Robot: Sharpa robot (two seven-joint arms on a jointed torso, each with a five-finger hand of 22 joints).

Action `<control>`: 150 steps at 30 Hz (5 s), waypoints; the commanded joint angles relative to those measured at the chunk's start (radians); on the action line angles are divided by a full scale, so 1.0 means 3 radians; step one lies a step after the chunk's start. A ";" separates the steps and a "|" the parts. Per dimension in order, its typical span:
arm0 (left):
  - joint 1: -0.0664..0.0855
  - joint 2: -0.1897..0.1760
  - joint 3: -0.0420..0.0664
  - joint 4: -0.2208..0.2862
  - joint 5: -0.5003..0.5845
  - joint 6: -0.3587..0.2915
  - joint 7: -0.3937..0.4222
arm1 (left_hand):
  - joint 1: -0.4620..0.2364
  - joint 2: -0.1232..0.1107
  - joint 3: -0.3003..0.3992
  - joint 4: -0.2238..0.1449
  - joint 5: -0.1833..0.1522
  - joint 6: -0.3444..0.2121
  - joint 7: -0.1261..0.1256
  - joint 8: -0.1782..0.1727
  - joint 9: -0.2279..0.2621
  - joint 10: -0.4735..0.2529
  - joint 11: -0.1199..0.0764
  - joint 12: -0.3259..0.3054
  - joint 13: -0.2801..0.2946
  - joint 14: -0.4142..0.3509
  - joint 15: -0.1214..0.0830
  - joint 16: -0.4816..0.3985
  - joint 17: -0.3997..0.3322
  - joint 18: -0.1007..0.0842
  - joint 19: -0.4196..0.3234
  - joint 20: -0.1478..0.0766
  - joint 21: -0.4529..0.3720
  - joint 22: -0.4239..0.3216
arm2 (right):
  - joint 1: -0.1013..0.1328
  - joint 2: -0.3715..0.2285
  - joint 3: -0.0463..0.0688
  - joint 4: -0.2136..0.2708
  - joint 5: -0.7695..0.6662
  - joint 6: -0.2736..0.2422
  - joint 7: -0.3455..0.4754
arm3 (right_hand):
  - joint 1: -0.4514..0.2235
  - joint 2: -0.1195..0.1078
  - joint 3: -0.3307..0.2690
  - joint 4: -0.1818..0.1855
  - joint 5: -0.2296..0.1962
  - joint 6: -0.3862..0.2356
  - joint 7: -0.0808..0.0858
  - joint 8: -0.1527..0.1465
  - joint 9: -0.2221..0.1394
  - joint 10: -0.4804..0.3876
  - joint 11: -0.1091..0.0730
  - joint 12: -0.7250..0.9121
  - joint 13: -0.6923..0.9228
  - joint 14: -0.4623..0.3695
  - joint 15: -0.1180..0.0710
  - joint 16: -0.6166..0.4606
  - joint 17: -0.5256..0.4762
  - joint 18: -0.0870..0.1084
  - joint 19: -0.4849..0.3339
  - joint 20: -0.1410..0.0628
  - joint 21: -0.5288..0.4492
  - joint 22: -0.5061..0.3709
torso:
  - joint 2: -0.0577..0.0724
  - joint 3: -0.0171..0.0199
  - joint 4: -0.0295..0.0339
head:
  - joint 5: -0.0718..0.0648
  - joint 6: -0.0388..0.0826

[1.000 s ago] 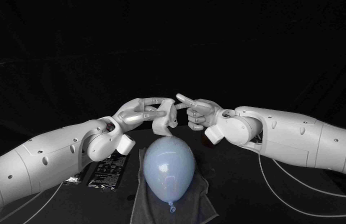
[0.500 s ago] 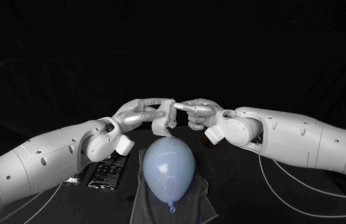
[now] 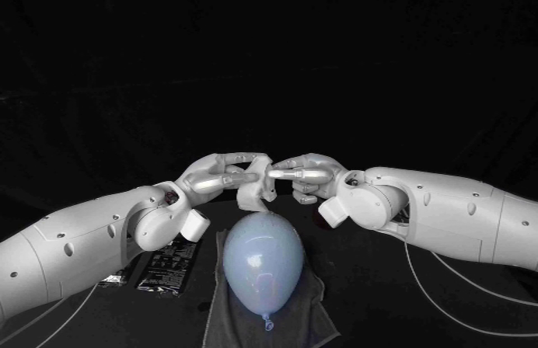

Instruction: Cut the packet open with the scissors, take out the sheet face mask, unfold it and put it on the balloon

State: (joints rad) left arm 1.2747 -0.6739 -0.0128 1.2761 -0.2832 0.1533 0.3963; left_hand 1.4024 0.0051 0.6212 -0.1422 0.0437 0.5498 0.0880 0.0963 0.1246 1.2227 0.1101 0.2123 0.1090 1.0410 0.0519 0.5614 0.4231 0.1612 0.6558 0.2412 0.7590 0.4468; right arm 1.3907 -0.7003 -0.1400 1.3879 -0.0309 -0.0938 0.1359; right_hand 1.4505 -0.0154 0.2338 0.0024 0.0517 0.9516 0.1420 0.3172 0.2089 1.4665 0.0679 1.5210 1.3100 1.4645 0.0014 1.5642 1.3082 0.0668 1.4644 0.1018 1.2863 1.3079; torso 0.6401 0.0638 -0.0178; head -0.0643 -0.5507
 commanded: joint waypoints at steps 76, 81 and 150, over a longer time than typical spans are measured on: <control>0.0003 -0.0028 0.0003 0.0026 -0.0029 -0.0017 0.0048 | 0.0004 -0.0039 0.0198 -0.0399 0.0018 0.0142 -0.0091 0.0047 0.0068 -0.0687 0.0163 -0.0121 -0.0087 -0.0148 0.0120 0.0129 0.0012 0.0067 -0.0147 -0.0050 0.0214 0.0081 | -0.0010 -0.0094 0.0005 0.0200 -0.0539 -0.1200 0.0168 | -0.0561 0.0007 0.1098 -0.0427 -0.0008 0.0116 -0.0153 0.0595 0.0393 0.0348 -0.0167 0.0166 0.0869 0.0354 -0.0156 0.0022 0.0875 -0.0058 0.0060 -0.0136 0.0125 0.0658 | 0.0000 -0.0001 0.0001 | -0.0013 0.0003; 0.0002 -0.0029 0.0003 0.0028 -0.0047 -0.0016 0.0047 | 0.0006 -0.0021 0.0217 -0.0418 0.0019 0.0099 -0.0130 0.0037 0.0068 -0.0918 0.0222 -0.0166 -0.0111 -0.0161 0.0160 0.0156 0.0014 0.0067 -0.0142 -0.0055 0.0224 0.0072 | -0.0010 -0.0091 0.0005 0.0200 -0.0562 -0.1232 0.0143 | -0.0565 0.0005 0.1106 -0.0431 -0.0008 0.0117 -0.0154 0.0599 0.0395 0.0348 -0.0168 0.0166 0.0869 0.0354 -0.0156 0.0022 0.0875 -0.0057 0.0058 -0.0136 0.0120 0.0656 | 0.0000 -0.0001 -0.0001 | -0.0016 -0.0010; 0.0006 -0.0061 0.0007 0.0173 -0.0627 -0.0175 0.0031 | 0.0173 -0.0070 0.0382 -0.0476 0.0018 -0.0009 -0.0052 0.0049 0.0125 -0.1698 0.0326 0.0165 -0.0043 -0.0345 0.0243 0.0401 0.0042 0.0070 -0.0140 -0.0086 0.0360 0.0043 | -0.0020 0.0038 0.0011 0.0164 -0.0660 -0.1732 0.0312 | -0.0604 -0.0007 0.1195 -0.0478 -0.0008 0.0125 -0.0160 0.0627 0.0413 0.0348 -0.0174 0.0166 0.0869 0.0354 -0.0163 0.0022 0.0875 -0.0062 0.0069 -0.0142 0.0146 0.0663 | 0.0000 0.0004 -0.0001 | -0.0070 0.0013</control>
State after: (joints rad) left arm 1.2753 -0.6914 -0.0120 1.3290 -0.4777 0.1185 0.3911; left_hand 1.4478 -0.0157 0.7317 -0.2852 0.0464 0.5529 0.0757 0.1122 0.1636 0.7158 0.2072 0.2632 0.0961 0.9395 0.1252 0.6811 0.4349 0.1703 0.6202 0.2161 0.8653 0.4611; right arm 1.3853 -0.6872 -0.1376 1.4335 -0.2213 -0.6136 0.2037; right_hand 1.2800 -0.0144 0.5854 -0.1395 0.0437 0.9806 0.0937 0.5013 0.3318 1.4625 0.0144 1.5638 1.3079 1.4681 -0.0410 1.5665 1.3081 0.0599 1.4638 0.0664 1.3268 1.3079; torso 0.6400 0.0642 -0.0178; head -0.0853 -0.5465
